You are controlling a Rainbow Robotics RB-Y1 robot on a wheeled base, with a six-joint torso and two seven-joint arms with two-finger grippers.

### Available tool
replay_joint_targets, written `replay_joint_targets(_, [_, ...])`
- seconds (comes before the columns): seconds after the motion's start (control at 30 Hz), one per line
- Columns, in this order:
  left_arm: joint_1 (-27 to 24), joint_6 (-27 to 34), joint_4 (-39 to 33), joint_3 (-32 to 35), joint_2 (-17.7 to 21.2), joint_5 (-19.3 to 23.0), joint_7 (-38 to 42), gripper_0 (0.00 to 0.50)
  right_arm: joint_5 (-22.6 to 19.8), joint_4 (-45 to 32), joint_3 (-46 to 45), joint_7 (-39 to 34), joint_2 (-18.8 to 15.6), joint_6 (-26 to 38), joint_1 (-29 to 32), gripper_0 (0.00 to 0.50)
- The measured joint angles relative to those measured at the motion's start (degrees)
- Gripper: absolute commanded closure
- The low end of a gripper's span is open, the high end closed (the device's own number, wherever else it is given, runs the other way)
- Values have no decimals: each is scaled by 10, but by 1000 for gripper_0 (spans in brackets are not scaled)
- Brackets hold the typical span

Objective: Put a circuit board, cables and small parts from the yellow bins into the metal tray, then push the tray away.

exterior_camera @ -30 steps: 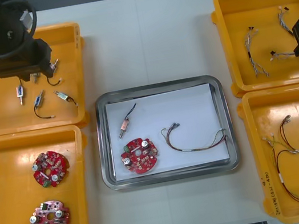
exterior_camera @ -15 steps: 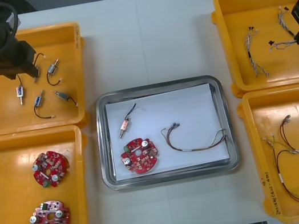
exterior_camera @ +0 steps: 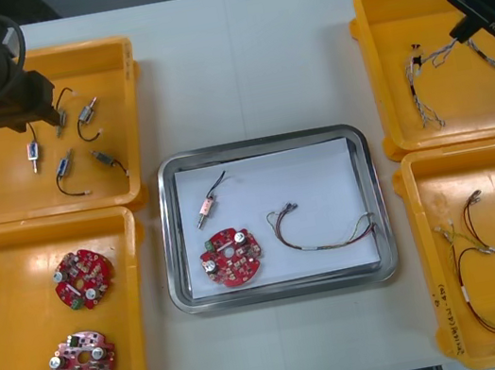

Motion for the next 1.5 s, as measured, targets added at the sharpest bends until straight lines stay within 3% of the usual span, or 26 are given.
replay_joint_targets(0.07, [0,-10,8,0,0,-2,0,0,-21,-23,18,15,-5,0,8,500])
replay_joint_targets(0.27, [2,-39,21,0,0,-8,0,0,-71,-66,66,149,-21,1,16,499])
replay_joint_targets(0.37, [10,-55,21,0,0,-10,-1,0,-91,-85,80,167,-22,1,16,500])
replay_joint_targets(0.47, [24,-77,21,0,0,-12,-2,0,-101,-102,90,237,-22,1,16,500])
replay_joint_targets(0.57, [38,-95,22,0,0,-18,-6,0,-101,-124,106,318,-22,1,16,500])
replay_joint_targets(0.73, [55,-118,22,-2,0,-25,-23,0,-101,-149,152,341,-23,-1,16,500])
replay_joint_targets(0.9, [70,-149,22,-11,0,-32,-23,0,-101,-152,206,469,-24,-49,16,500])
replay_joint_targets(1.0, [76,-159,22,-15,0,-37,-23,0,-99,-153,235,503,-24,-79,16,500])
replay_joint_targets(1.1, [80,-164,22,-20,0,-44,-23,0,-85,-154,257,516,-18,-93,16,500])
replay_joint_targets(1.3, [92,-194,22,-25,0,-50,-23,0,-46,-154,301,664,4,-123,16,500])
replay_joint_targets(1.5, [101,-204,22,-26,0,-55,-23,0,-25,-154,361,701,14,-154,16,500])
